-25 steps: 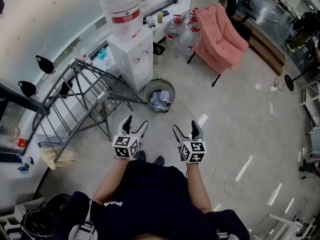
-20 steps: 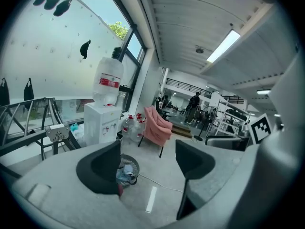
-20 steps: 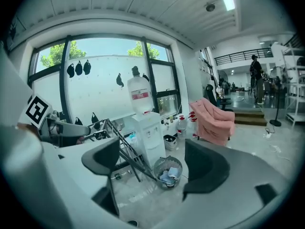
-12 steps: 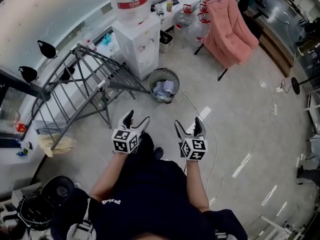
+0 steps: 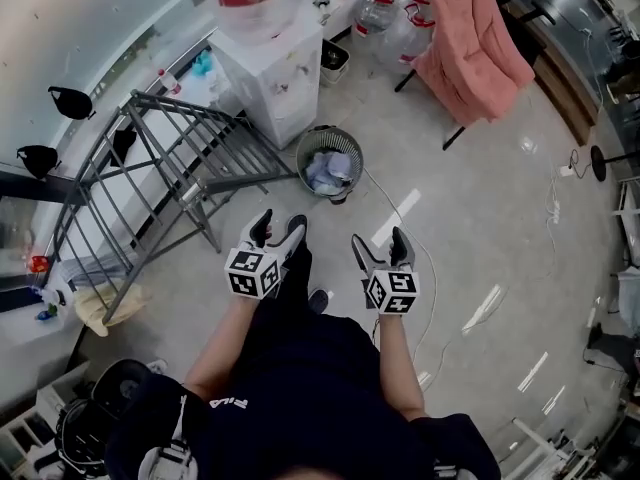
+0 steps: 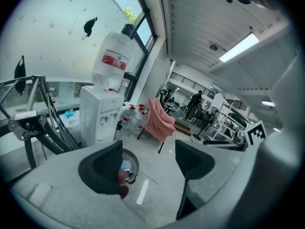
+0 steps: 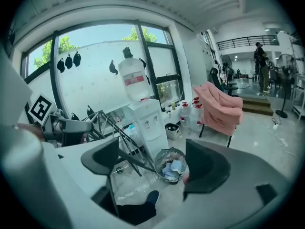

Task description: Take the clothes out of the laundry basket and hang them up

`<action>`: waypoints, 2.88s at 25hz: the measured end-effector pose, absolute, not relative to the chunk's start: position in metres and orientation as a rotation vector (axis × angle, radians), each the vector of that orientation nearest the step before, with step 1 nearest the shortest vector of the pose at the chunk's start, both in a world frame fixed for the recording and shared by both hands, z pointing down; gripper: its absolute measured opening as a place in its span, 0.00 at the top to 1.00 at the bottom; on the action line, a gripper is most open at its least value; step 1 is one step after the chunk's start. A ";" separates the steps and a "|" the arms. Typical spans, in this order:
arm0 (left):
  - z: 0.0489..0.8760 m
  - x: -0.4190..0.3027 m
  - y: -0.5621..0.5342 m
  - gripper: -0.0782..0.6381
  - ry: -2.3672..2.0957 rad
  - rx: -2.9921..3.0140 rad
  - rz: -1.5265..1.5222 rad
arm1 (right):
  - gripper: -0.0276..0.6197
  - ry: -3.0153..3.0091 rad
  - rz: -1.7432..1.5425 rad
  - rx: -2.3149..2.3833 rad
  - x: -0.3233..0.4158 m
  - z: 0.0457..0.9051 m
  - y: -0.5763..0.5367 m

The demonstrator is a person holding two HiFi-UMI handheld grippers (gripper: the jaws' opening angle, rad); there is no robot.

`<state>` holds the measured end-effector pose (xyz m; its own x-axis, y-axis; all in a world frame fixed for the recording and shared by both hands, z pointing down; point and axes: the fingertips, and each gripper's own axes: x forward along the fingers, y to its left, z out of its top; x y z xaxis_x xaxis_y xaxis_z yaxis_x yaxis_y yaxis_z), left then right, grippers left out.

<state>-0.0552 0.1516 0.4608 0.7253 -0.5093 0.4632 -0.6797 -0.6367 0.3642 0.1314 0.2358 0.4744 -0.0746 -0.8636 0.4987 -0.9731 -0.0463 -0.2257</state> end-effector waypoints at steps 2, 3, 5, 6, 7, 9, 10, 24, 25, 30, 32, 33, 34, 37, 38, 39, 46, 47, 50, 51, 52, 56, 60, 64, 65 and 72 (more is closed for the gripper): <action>0.473 -0.047 0.133 0.41 -0.881 2.389 0.457 | 0.30 -1.990 0.816 1.969 0.137 0.488 0.216; 0.479 -0.043 0.123 0.41 -0.871 2.389 0.474 | 0.30 -1.985 0.820 1.957 0.139 0.494 0.204; 0.488 -0.035 0.101 0.41 -0.851 2.387 0.499 | 0.30 -1.987 0.828 1.923 0.139 0.505 0.180; 0.493 -0.031 0.091 0.41 -0.840 2.379 0.503 | 0.30 -1.987 0.840 1.911 0.139 0.510 0.168; 0.497 -0.027 0.082 0.41 -0.826 2.370 0.508 | 0.30 -1.983 0.853 1.903 0.141 0.515 0.157; 0.507 -0.019 0.064 0.41 -0.799 2.360 0.524 | 0.30 -1.963 0.874 1.892 0.146 0.523 0.134; 0.512 -0.016 0.054 0.41 -0.790 2.356 0.535 | 0.30 -1.955 0.880 1.886 0.148 0.527 0.124; 0.605 0.032 -0.032 0.41 -0.598 2.301 0.685 | 0.31 -1.833 0.999 1.815 0.177 0.621 0.027; 0.616 0.034 -0.035 0.41 -0.592 2.290 0.697 | 0.31 -1.824 0.992 1.797 0.178 0.632 0.024; 0.665 0.039 -0.053 0.41 -0.614 2.232 0.761 | 0.31 -1.822 1.030 1.707 0.178 0.686 0.010; 0.683 0.041 -0.064 0.41 -0.638 2.215 0.772 | 0.31 -1.829 1.027 1.659 0.176 0.709 0.003; 0.692 0.043 -0.069 0.41 -0.649 2.206 0.771 | 0.31 -1.834 1.016 1.632 0.176 0.721 0.000; 0.701 0.044 -0.073 0.41 -0.660 2.198 0.768 | 0.31 -1.843 1.001 1.604 0.175 0.732 -0.004; 0.735 0.047 -0.083 0.41 -0.683 2.173 0.786 | 0.31 -1.882 0.992 1.520 0.173 0.773 -0.019; 0.749 0.048 -0.083 0.41 -0.681 2.162 0.805 | 0.31 -1.889 1.004 1.496 0.174 0.789 -0.022; 0.762 0.049 -0.081 0.41 -0.676 2.148 0.821 | 0.31 -1.890 1.016 1.472 0.175 0.804 -0.024; 0.830 0.050 -0.089 0.41 -0.700 2.081 0.848 | 0.31 -1.905 1.027 1.323 0.174 0.895 -0.045; 0.842 0.053 -0.093 0.41 -0.708 2.077 0.844 | 0.31 -1.905 1.021 1.308 0.175 0.908 -0.049; 0.880 0.066 -0.104 0.41 -0.715 2.074 0.841 | 0.31 -1.906 1.008 1.273 0.181 0.949 -0.062; 0.891 0.070 -0.105 0.41 -0.709 2.073 0.843 | 0.31 -1.904 1.006 1.260 0.182 0.962 -0.064; 0.902 0.074 -0.107 0.41 -0.702 2.073 0.844 | 0.31 -1.901 1.004 1.243 0.182 0.974 -0.066; 0.940 0.082 -0.109 0.41 -0.698 2.055 0.857 | 0.31 -1.893 0.992 1.165 0.180 1.027 -0.078; 0.981 0.084 -0.097 0.41 -0.697 2.021 0.871 | 0.31 -1.872 0.926 1.057 0.181 1.086 -0.080; 1.018 0.081 -0.086 0.41 -0.698 2.008 0.861 | 0.31 -1.925 0.796 0.977 0.173 1.119 -0.104; 1.024 0.078 -0.084 0.41 -0.703 1.999 0.857 | 0.31 -1.955 0.780 0.944 0.164 1.127 -0.110; 1.059 0.075 -0.076 0.41 -0.687 1.988 0.862 | 0.31 -1.914 0.634 0.721 0.129 1.212 -0.118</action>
